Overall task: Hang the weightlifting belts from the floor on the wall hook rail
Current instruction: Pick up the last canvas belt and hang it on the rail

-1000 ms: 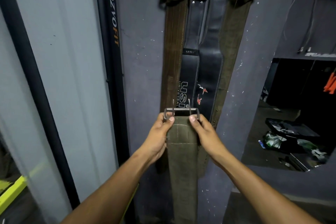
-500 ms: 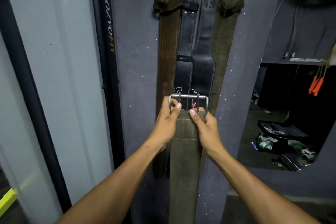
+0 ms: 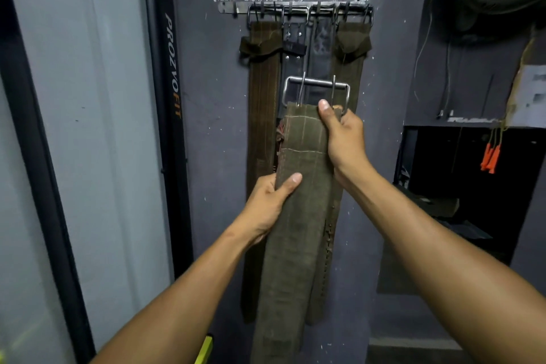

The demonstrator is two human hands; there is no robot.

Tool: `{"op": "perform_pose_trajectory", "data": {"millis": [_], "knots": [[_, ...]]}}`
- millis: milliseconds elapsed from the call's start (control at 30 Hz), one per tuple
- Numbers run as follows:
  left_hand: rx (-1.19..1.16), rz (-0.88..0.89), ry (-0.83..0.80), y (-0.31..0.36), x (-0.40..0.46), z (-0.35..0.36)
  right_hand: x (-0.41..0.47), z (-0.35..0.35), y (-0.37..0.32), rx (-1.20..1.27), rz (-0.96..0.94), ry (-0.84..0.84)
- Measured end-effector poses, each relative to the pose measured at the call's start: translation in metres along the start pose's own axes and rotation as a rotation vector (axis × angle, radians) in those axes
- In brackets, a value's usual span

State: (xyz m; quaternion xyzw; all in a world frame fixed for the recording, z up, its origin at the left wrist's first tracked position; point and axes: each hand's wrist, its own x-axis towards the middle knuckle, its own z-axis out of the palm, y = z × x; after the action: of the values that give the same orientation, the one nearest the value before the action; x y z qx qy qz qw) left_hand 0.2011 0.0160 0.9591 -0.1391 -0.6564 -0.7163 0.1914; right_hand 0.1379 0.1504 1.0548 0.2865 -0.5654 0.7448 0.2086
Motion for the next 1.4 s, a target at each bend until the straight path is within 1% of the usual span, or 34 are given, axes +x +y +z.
{"op": "perform_pose_trajectory", "data": {"millis": [67, 167, 333, 433, 600, 700, 800, 867, 1000, 1067, 1133, 1233, 1300, 1333, 1400], "knots": [[-0.038, -0.015, -0.008, 0.006, 0.002, 0.002, 0.005, 0.002, -0.002, 0.007, 0.019, 0.005], [-0.103, -0.102, -0.086, -0.003, -0.002, -0.002, 0.013, 0.001, -0.003, -0.01, 0.028, -0.027], [-0.129, -0.251, -0.226, -0.06, -0.031, -0.01, 0.026, -0.008, -0.014, -0.002, 0.028, -0.019], [-0.175, -0.307, -0.19, -0.085, -0.044, -0.005, 0.03, -0.014, -0.016, -0.003, 0.016, -0.03], [-0.191, -0.33, -0.147, -0.11, -0.052, 0.005, 0.018, -0.023, -0.003, -0.049, 0.078, -0.033], [-0.148, -0.398, -0.175, -0.126, -0.063, 0.007, 0.017, -0.031, -0.006, -0.069, 0.099, -0.013], [-0.086, -0.484, -0.273, -0.149, -0.082, 0.004, 0.023, -0.036, -0.023, -0.063, 0.088, 0.012], [-0.002, -0.537, -0.312, -0.164, -0.097, 0.002, 0.027, -0.038, -0.034, -0.067, 0.067, 0.025], [0.042, -0.547, -0.232, -0.182, -0.117, 0.002, 0.024, -0.041, -0.039, -0.053, 0.048, -0.002], [0.061, -0.552, -0.224, -0.184, -0.119, 0.001, 0.02, -0.04, -0.035, -0.056, 0.056, -0.01], [0.067, -0.571, -0.231, -0.187, -0.12, -0.003, 0.017, -0.041, -0.032, -0.052, 0.072, -0.007], [0.102, -0.593, -0.303, -0.182, -0.123, -0.007, 0.016, -0.041, -0.034, -0.057, 0.076, -0.008], [0.069, -0.543, -0.32, -0.165, -0.118, -0.005, 0.014, -0.041, -0.035, -0.085, 0.085, -0.034], [0.025, -0.495, -0.29, -0.152, -0.11, -0.003, 0.011, -0.041, -0.034, -0.101, 0.093, -0.058], [-0.077, -0.394, -0.173, -0.116, -0.085, 0.005, 0.002, -0.04, -0.025, -0.125, 0.107, -0.113]]}}
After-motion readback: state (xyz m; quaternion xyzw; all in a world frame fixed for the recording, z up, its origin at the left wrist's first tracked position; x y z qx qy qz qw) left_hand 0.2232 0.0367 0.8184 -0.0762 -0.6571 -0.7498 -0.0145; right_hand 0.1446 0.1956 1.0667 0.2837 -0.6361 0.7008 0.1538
